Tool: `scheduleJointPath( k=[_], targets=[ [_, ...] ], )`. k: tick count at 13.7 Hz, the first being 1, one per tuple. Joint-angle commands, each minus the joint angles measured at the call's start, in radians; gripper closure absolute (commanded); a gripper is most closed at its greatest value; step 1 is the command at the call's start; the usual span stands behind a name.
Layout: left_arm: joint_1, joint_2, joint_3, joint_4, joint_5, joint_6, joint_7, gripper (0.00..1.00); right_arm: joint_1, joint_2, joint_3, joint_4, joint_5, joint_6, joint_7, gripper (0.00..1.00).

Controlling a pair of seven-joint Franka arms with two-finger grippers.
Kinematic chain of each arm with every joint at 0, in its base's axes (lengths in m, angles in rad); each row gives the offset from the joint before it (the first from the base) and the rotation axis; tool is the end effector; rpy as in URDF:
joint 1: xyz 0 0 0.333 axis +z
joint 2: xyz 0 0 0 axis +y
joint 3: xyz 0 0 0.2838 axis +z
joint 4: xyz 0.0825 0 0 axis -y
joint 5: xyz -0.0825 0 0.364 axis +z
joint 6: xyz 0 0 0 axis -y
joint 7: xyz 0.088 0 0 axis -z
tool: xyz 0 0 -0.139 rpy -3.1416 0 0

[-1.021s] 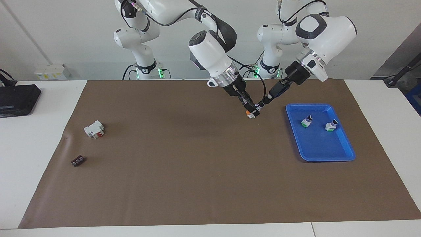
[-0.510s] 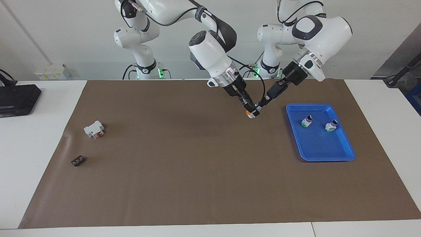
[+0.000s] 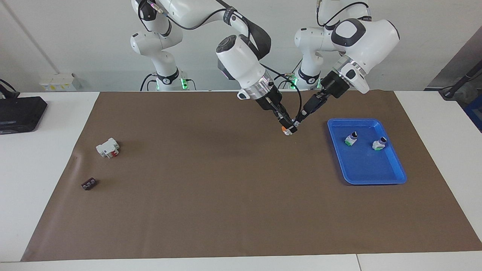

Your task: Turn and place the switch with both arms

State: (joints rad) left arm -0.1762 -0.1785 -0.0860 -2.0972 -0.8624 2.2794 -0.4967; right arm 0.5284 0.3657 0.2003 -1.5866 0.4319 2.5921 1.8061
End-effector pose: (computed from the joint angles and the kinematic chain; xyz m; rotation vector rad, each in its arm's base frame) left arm 0.5101 -0.1767 0.4963 2.2003 0.7970 0.0551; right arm 0.5344 0.4519 0.4547 -1.8367 1.5642 0.2449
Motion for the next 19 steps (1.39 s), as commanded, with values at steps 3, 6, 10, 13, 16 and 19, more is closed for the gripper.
scheduleJointPath(
  k=[3, 6, 10, 13, 16, 19],
  targets=[
    [-0.02, 0.002, 0.011, -0.018, -0.017, 0.046, -0.003, 0.79, 0.001, 0.015, 0.002, 0.025, -0.03, -0.006, 0.039, 1.0],
    [-0.022, 0.005, 0.011, -0.018, -0.017, 0.055, 0.003, 0.8, 0.001, 0.013, 0.002, 0.025, -0.03, -0.006, 0.041, 1.0],
    [-0.026, 0.011, 0.011, -0.018, -0.015, 0.065, 0.009, 0.79, 0.002, 0.013, 0.002, 0.025, -0.03, -0.006, 0.041, 1.0],
    [-0.04, 0.013, 0.011, -0.018, -0.015, 0.083, 0.01, 0.78, 0.002, 0.013, 0.002, 0.025, -0.03, -0.006, 0.041, 1.0],
    [-0.043, 0.013, 0.011, -0.018, -0.014, 0.092, 0.023, 0.79, 0.002, 0.013, 0.002, 0.025, -0.03, -0.006, 0.041, 1.0],
    [-0.043, 0.017, 0.011, -0.018, -0.012, 0.092, 0.05, 0.8, 0.002, 0.013, 0.002, 0.025, -0.03, -0.006, 0.041, 1.0]
  ],
)
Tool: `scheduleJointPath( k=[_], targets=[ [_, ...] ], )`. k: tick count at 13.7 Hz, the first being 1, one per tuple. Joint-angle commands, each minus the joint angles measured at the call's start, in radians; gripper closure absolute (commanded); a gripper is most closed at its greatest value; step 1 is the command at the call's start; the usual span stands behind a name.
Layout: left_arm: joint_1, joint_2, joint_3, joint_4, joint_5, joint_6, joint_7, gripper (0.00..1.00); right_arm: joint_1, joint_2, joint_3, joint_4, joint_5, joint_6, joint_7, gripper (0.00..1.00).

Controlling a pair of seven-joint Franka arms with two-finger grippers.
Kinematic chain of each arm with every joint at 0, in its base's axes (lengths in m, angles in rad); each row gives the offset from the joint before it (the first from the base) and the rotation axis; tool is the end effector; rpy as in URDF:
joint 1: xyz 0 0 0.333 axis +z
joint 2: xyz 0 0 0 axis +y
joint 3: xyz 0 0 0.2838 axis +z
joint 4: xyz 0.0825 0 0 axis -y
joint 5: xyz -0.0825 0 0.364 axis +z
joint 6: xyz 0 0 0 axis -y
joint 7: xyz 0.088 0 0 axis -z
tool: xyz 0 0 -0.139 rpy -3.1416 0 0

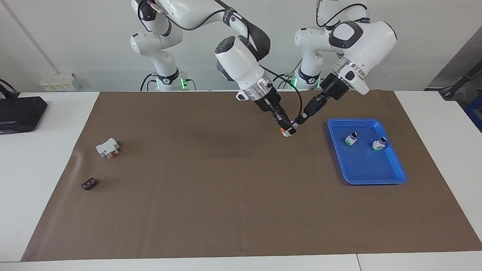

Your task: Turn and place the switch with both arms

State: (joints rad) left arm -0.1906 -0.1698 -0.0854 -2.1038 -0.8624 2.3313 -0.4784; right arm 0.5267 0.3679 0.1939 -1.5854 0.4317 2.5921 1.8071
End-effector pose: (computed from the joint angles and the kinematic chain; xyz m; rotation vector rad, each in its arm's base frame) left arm 0.5137 -0.1788 0.4926 2.2018 0.7910 0.1024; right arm 0.5381 0.4482 0.4535 -1.8315 1.5727 0.2398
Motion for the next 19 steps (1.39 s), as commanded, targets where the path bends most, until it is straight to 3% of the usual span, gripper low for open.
scheduleJointPath(
  k=[1, 3, 5, 15, 19],
  targets=[
    [-0.029, 0.01, 0.01, -0.012, -0.012, 0.04, 0.047, 0.8, 0.003, 0.011, 0.009, 0.024, -0.03, -0.006, 0.04, 1.0],
    [-0.029, 0.01, 0.01, -0.012, -0.01, 0.039, 0.064, 0.84, 0.004, 0.011, 0.009, 0.024, -0.03, -0.006, 0.04, 1.0],
    [-0.029, 0.01, 0.01, -0.013, -0.009, 0.037, 0.076, 1.0, 0.003, 0.011, 0.009, 0.024, -0.03, -0.006, 0.04, 1.0],
    [-0.038, 0.01, 0.01, -0.022, -0.007, 0.025, 0.08, 1.0, 0.003, 0.011, 0.009, 0.022, -0.03, -0.004, 0.038, 1.0],
    [-0.036, 0.012, 0.01, -0.021, -0.007, 0.033, -0.063, 1.0, 0.003, 0.011, 0.009, 0.022, -0.03, -0.004, 0.038, 1.0]
  ],
)
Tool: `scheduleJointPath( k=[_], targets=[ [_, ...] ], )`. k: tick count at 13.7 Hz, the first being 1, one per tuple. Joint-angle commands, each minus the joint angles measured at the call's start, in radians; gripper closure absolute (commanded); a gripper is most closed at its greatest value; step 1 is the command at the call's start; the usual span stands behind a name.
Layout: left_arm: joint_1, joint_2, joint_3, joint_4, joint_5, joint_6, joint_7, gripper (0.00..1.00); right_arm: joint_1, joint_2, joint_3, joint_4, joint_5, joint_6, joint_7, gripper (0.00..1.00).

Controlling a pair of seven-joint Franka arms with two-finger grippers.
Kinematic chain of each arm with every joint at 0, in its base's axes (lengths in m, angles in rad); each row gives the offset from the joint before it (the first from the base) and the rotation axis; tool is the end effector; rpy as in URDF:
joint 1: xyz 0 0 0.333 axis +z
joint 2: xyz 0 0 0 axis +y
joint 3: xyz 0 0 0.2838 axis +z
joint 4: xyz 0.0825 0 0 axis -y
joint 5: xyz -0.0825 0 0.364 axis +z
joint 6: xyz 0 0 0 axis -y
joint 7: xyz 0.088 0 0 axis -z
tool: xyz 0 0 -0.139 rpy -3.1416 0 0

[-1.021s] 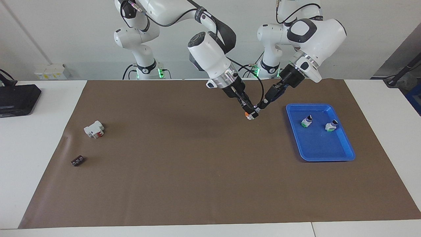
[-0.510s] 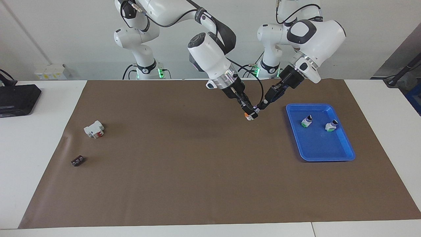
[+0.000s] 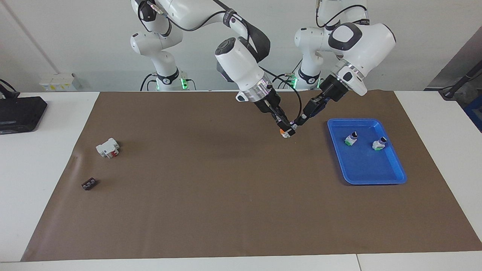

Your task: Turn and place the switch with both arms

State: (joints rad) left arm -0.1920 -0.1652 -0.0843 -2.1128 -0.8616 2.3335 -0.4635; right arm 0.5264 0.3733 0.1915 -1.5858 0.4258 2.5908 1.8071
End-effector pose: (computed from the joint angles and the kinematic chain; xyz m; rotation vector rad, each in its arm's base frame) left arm 0.5134 -0.1784 0.4858 2.2138 0.7826 0.0994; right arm 0.5396 0.4472 0.4493 -1.8384 1.5770 0.2354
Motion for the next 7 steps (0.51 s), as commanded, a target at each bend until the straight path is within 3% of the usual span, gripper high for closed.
scheduleJointPath(
  k=[1, 7],
  targets=[
    [-0.035, 0.009, 0.009, -0.01, -0.008, 0.033, -0.146, 1.0, 0.003, 0.006, 0.011, 0.023, -0.024, -0.003, 0.038, 1.0],
    [-0.037, 0.018, 0.009, 0.0, -0.008, 0.036, -0.484, 1.0, 0.003, 0.006, 0.011, 0.023, -0.024, -0.003, 0.038, 1.0]
  ],
)
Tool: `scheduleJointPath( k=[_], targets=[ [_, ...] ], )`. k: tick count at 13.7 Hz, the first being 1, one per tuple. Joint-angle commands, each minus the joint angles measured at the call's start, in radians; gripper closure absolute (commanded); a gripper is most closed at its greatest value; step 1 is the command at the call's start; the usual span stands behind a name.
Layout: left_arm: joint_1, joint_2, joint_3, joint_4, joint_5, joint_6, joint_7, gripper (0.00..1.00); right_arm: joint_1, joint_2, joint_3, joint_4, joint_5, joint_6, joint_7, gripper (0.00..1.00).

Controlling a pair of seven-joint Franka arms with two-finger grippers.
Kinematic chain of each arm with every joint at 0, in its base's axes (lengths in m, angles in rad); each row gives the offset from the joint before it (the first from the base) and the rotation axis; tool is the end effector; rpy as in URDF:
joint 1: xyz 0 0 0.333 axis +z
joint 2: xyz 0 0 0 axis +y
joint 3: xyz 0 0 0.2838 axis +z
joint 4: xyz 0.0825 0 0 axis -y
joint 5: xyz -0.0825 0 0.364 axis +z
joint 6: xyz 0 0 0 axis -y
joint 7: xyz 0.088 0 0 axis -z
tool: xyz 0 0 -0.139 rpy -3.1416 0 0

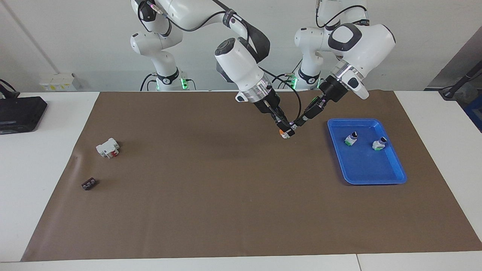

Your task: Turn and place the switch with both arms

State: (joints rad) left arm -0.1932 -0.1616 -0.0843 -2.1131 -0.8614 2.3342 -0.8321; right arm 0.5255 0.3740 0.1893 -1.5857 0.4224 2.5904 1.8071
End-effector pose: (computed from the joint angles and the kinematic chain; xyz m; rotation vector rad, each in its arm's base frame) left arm 0.5137 -0.1791 0.4837 2.0343 1.1762 -0.0854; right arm 0.5409 0.4458 0.4488 -1.8396 1.5785 0.2305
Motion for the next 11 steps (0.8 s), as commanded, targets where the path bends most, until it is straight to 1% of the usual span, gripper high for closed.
scheduleJointPath(
  k=[1, 7, 11],
  targets=[
    [-0.035, 0.016, 0.009, 0.002, -0.008, 0.036, -0.184, 1.0, 0.004, 0.005, 0.013, 0.023, -0.02, -0.003, 0.038, 1.0],
    [-0.037, 0.014, 0.009, 0.004, -0.005, 0.066, -0.602, 1.0, 0.002, 0.005, 0.013, 0.023, -0.019, -0.004, 0.04, 1.0],
    [-0.049, 0.016, 0.008, -0.002, -0.005, 0.125, -0.827, 1.0, 0.002, 0.005, 0.013, 0.023, -0.017, -0.004, 0.04, 1.0]
  ],
)
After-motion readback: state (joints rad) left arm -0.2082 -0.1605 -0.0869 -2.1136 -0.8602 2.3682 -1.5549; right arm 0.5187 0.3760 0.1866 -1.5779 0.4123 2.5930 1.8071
